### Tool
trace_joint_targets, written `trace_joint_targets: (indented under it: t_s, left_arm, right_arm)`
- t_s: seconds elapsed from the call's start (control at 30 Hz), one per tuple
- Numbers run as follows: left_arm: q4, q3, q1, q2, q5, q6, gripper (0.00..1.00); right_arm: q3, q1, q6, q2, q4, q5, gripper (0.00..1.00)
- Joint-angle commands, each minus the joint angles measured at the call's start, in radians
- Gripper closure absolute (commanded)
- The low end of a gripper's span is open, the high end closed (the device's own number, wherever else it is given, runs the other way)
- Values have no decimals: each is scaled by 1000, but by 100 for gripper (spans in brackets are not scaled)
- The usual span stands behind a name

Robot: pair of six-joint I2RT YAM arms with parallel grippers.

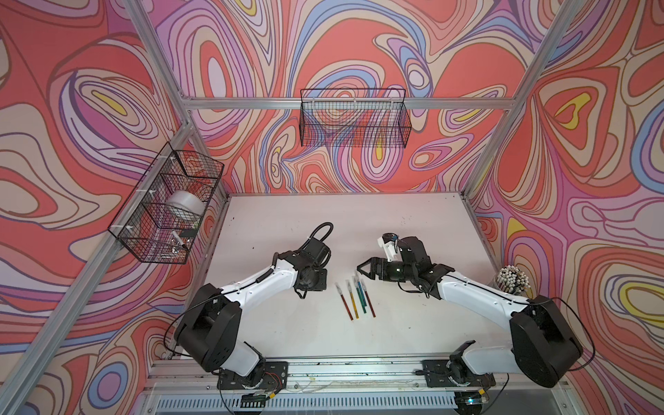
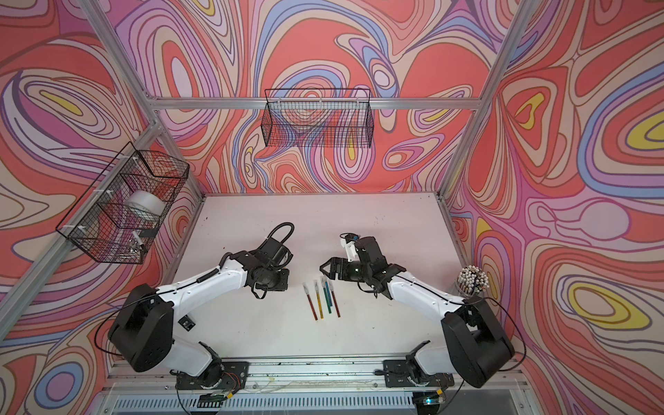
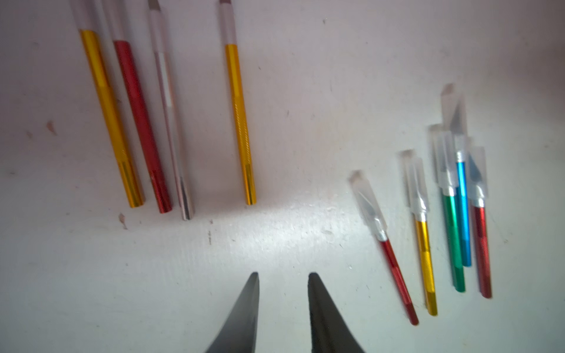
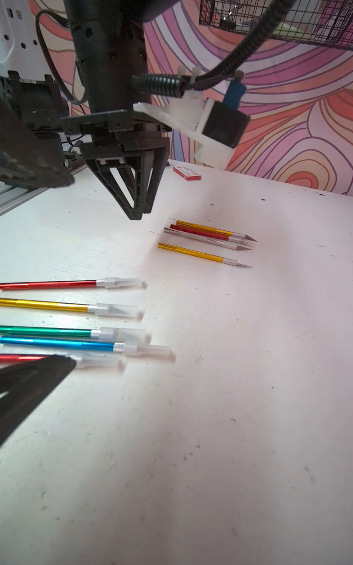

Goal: Remove protective caps from carving knives
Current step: Pick up the carving knife from the center of the board.

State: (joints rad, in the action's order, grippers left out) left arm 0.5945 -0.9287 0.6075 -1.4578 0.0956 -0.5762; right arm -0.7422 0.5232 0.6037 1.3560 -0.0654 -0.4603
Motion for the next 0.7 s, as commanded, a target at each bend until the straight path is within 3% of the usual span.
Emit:
trace_joint_targets:
  t_s: [0.0, 0.27, 0.67]
  left_arm:
    - [-42, 53, -5, 74, 162, -65, 67]
    - [-166, 183, -3, 192, 367, -162, 61]
    - [-276, 299, 12, 254, 469, -139, 60]
  right_arm:
    - [-6, 8, -46, -41, -62, 14, 14]
    - [-16, 10, -97, -97, -161, 31, 14]
    - [-3, 11, -140, -140, -223, 46, 14]
